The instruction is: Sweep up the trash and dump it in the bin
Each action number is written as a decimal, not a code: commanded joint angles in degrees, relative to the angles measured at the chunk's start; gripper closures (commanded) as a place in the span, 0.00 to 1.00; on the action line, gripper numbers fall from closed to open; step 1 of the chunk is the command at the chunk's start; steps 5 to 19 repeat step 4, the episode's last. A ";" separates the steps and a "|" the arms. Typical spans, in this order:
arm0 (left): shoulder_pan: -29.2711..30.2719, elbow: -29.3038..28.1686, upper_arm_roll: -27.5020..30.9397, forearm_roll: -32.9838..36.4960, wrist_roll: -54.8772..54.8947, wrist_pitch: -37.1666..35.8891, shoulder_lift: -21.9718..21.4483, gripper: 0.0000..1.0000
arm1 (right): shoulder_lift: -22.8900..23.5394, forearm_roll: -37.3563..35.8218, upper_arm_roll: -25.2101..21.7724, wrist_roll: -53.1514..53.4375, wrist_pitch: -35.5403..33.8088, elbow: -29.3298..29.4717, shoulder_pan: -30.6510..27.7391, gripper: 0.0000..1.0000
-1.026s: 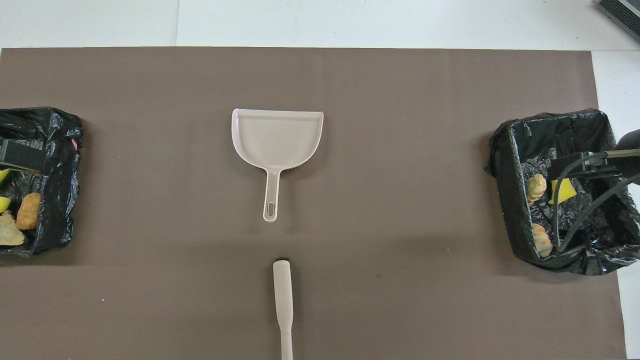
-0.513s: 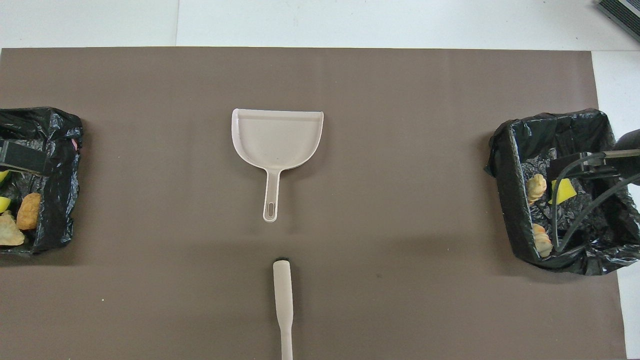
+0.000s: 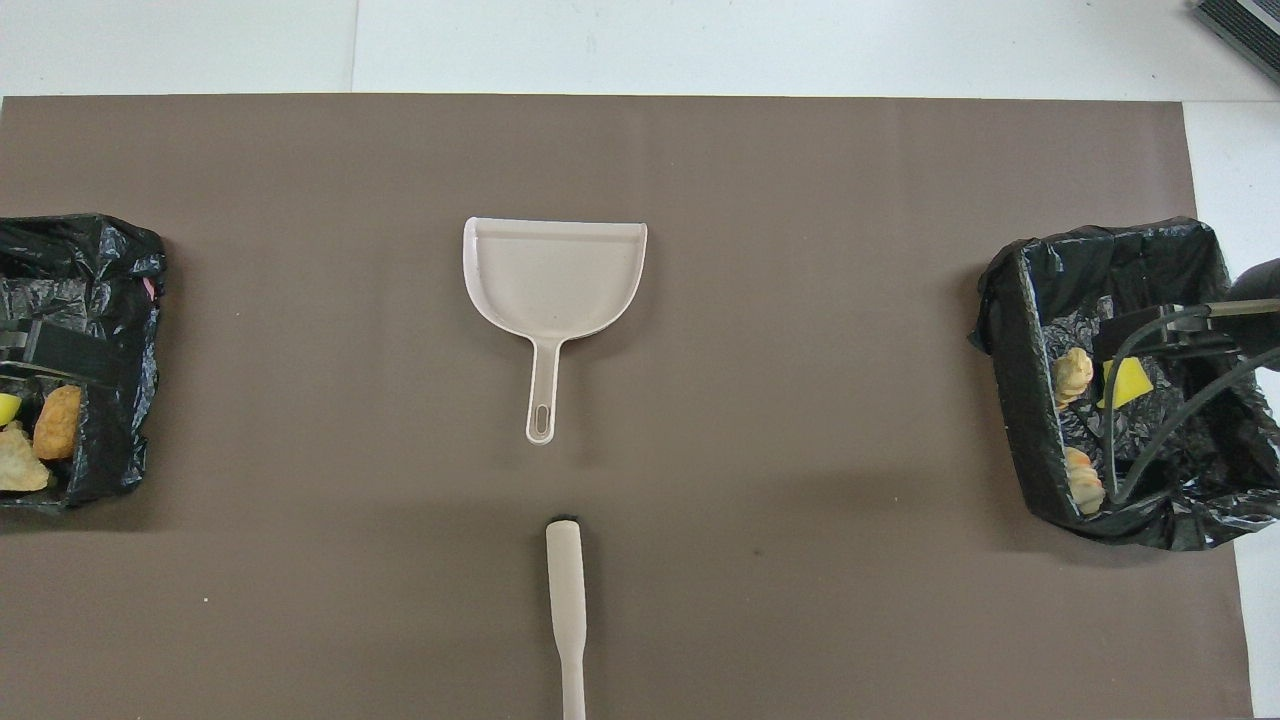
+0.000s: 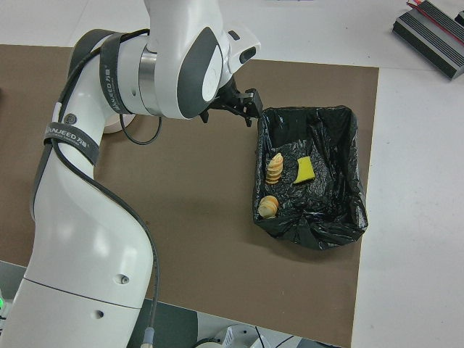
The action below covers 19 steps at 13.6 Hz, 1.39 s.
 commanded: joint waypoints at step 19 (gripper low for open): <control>-0.81 -3.00 0.45 -0.34 0.60 1.97 -2.36 0.00 | -1.17 1.26 0.41 0.20 0.36 -1.33 -0.48 0.00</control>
